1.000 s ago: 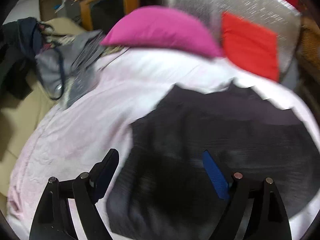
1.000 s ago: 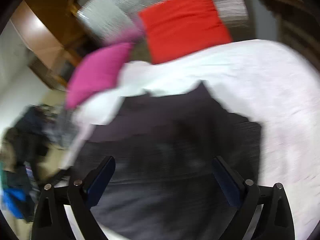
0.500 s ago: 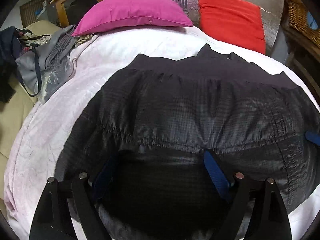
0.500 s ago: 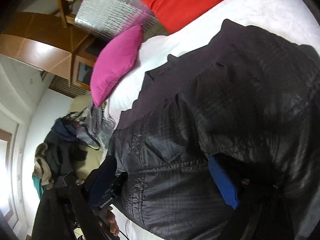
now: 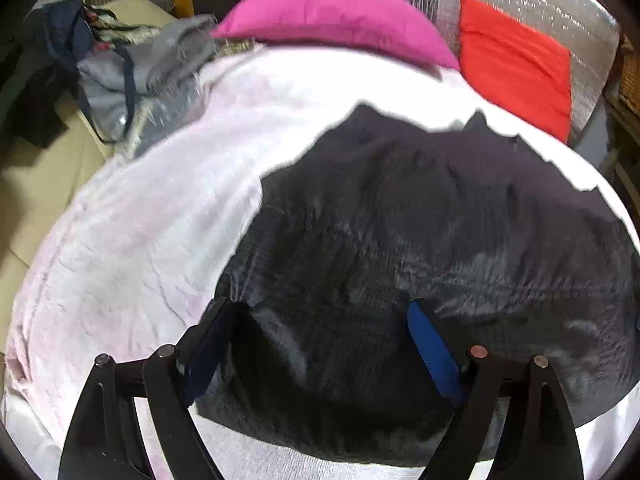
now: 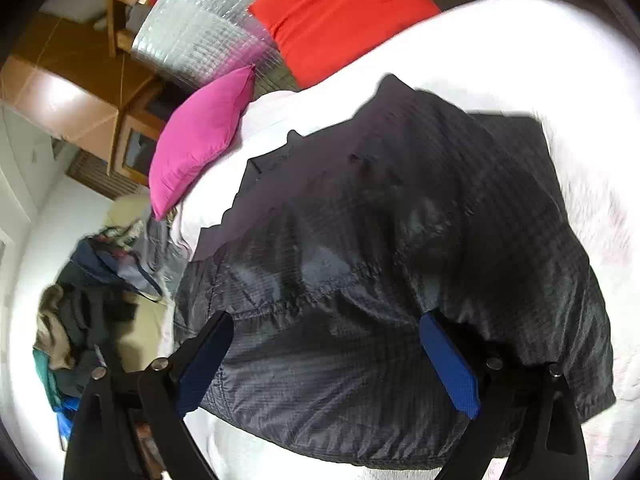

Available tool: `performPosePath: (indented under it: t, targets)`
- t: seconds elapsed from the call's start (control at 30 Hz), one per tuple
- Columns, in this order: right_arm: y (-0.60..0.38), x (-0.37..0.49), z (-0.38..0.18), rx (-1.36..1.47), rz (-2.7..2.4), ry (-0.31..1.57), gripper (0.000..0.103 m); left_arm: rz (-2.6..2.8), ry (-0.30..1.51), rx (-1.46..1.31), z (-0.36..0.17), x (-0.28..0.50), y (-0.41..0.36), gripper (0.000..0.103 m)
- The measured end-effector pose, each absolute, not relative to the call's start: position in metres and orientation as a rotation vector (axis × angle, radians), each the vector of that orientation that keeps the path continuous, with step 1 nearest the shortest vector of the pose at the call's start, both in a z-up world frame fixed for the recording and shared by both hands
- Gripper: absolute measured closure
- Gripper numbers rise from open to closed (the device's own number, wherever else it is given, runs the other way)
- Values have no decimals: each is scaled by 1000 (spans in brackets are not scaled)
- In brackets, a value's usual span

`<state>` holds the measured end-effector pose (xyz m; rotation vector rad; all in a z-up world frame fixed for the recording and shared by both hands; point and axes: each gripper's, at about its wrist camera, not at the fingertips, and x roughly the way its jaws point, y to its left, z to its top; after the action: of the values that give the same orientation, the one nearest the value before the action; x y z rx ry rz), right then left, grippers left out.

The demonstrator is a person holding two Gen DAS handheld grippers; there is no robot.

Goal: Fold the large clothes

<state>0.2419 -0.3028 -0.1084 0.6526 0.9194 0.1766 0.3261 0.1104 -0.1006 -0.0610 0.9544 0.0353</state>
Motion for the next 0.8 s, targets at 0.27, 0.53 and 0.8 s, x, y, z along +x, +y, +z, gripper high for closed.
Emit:
performPosePath:
  t: [0.27,0.53,0.8]
  targets:
    - [-239,289,-86,591,375,907,7,89,927,-22,-95,324,119,15]
    - [-264,308,-123,707,239,971,7,88,955,-25,-107,327,121,14]
    - [-266,278,-110,571,209,1005,7,81,957,-63,-104,321,123,14]
